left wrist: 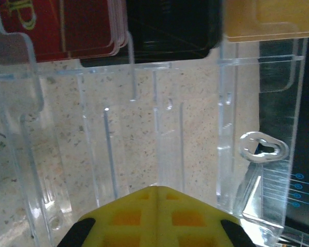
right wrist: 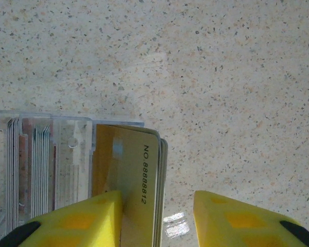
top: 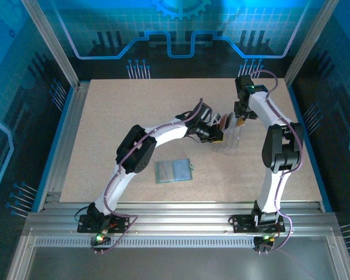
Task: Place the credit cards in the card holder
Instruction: Pick up the credit card from the storage box.
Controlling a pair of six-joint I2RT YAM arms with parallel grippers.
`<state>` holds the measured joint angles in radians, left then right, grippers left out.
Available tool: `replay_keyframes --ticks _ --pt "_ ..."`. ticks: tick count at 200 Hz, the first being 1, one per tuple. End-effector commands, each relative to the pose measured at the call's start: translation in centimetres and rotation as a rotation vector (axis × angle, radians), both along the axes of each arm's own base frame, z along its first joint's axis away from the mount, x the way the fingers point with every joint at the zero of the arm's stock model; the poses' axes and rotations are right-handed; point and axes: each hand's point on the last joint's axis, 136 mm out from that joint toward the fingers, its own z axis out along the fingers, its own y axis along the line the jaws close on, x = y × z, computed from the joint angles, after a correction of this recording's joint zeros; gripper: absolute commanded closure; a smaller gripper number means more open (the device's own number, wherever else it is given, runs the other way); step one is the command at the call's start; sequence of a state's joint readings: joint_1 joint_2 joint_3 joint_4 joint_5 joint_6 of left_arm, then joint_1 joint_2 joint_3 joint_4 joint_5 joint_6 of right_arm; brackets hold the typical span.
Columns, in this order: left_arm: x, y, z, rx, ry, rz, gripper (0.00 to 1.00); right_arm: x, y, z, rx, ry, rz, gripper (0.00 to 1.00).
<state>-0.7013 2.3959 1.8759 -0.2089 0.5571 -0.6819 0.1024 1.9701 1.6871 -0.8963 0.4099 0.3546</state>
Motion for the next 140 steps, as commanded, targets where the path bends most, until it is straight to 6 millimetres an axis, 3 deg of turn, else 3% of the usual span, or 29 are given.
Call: replay_keyframes --ticks 1,69,140 --pt "-0.2 -0.2 -0.9 0.005 0.039 -0.006 1.00 -0.7 -0.9 -0.5 0.004 0.026 -0.030 0.59" --pt "-0.2 0.8 -4.6 0.078 0.083 0.023 1.00 -0.7 -1.5 -0.3 -0.011 0.029 -0.042 0.59" --pt "-0.1 2.1 -6.8 0.123 0.115 0.075 0.99 -0.8 -2.2 1.0 -0.048 0.010 -0.053 0.60"
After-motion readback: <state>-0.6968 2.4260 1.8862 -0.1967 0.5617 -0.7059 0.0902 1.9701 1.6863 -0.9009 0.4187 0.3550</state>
